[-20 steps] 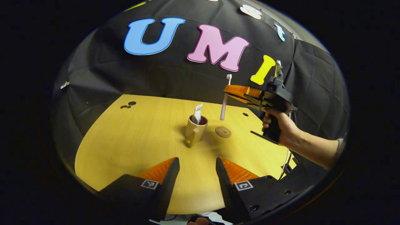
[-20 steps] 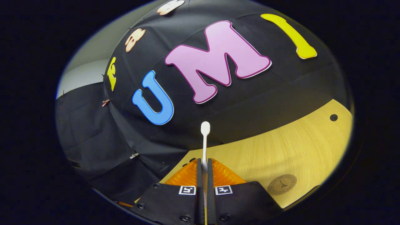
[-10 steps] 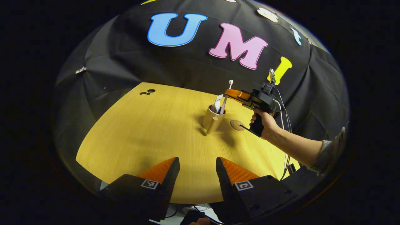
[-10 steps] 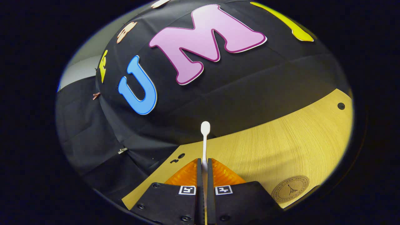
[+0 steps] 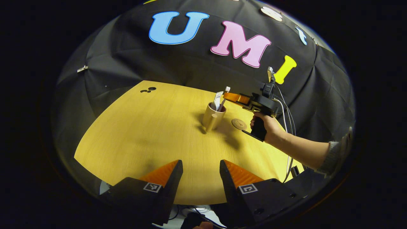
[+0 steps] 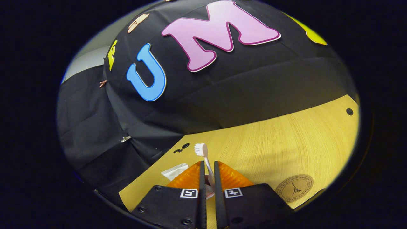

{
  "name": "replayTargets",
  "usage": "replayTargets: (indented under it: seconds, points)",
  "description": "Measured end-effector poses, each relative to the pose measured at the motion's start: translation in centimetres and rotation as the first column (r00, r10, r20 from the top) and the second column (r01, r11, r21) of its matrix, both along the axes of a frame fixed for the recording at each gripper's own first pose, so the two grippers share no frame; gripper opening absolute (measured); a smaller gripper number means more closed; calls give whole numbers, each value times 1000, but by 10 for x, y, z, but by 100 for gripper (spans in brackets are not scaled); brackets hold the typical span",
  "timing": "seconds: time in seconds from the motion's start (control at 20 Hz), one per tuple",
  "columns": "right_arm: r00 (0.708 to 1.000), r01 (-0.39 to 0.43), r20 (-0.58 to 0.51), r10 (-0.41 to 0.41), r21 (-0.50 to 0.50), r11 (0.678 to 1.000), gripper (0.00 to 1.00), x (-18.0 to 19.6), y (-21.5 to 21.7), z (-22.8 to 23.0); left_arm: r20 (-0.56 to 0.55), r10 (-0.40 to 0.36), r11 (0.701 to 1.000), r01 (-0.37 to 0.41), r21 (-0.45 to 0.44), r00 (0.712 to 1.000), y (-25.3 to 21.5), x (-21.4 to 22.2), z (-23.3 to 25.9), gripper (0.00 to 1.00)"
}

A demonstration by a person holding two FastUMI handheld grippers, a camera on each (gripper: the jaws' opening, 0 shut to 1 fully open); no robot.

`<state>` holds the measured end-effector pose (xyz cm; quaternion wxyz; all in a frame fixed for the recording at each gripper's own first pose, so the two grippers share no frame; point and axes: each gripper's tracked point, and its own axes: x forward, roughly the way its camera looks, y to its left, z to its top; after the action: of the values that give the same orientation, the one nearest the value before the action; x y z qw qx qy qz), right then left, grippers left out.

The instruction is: Put the toothbrush and toothpaste on the desktop into the cup, then pick up the cup and place it on the coaster on the desktop.

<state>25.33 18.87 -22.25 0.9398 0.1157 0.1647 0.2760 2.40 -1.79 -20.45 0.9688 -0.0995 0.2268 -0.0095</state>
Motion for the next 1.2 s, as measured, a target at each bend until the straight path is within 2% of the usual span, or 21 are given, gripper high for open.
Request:
replayTargets:
  seconds: [0.1, 0.2, 0.35, 0.4, 0.45, 0.5, 0.55, 0.6, 0.65, 0.7, 0.9, 0.95, 1.0, 1.2]
  points:
    - [999, -8, -37, 8, 8, 1000, 19, -10, -1, -1, -5, -4, 1000, 4, 5, 1000, -7, 1, 0, 73]
    - [997, -17, -75, 18, 15, 1000, 28, -26, -2, -2, -15, -19, 1000, 19, 10, 1000, -15, 7, 0, 73]
    - [993, -14, -116, 16, 18, 1000, 30, -59, -11, -2, -57, -55, 998, 57, 21, 997, -23, 22, -3, 73]
    - [990, -16, -136, 19, 21, 1000, 49, -74, -15, -3, -70, -61, 998, 63, 29, 996, -24, 30, -4, 73]
    - [988, -19, -153, 22, 25, 1000, 33, -88, -18, -3, -84, -71, 997, 74, 36, 994, -26, 40, -4, 73]
    - [985, -24, -170, 28, 27, 999, 23, -103, -23, -3, -91, -81, 995, 85, 43, 993, -28, 49, -3, 73]
    - [982, -24, -188, 28, 27, 999, 41, -116, -29, -4, -101, -97, 994, 102, 49, 990, -31, 60, -3, 73]
    - [977, -27, -209, 33, 30, 999, 47, -130, -36, -6, -114, -116, 991, 123, 56, 987, -33, 72, -3, 73]
    - [973, -26, -230, 32, 29, 999, 67, -142, -44, -8, -135, -138, 987, 147, 60, 981, -36, 83, -5, 73]
    - [968, -27, -250, 33, 24, 999, 57, -153, -52, -11, -159, -160, 983, 171, 60, 974, -38, 93, -7, 73]
    - [953, 0, -302, 0, 1, 1000, 72, -188, -101, -14, -251, -183, 974, 211, 88, 951, -41, 146, -25, 73]
    - [948, 10, -318, -11, -5, 1000, 59, -195, -113, -18, -272, -193, 970, 226, 93, 943, -42, 158, -28, 73]
    - [944, 24, -330, -27, -14, 1000, 76, -201, -126, -21, -296, -203, 965, 242, 101, 933, -42, 168, -34, 73]
    - [925, 73, -371, -88, -54, 996, 76, -222, -176, -31, -396, -195, 957, 263, 125, 897, -37, 204, -51, 73]
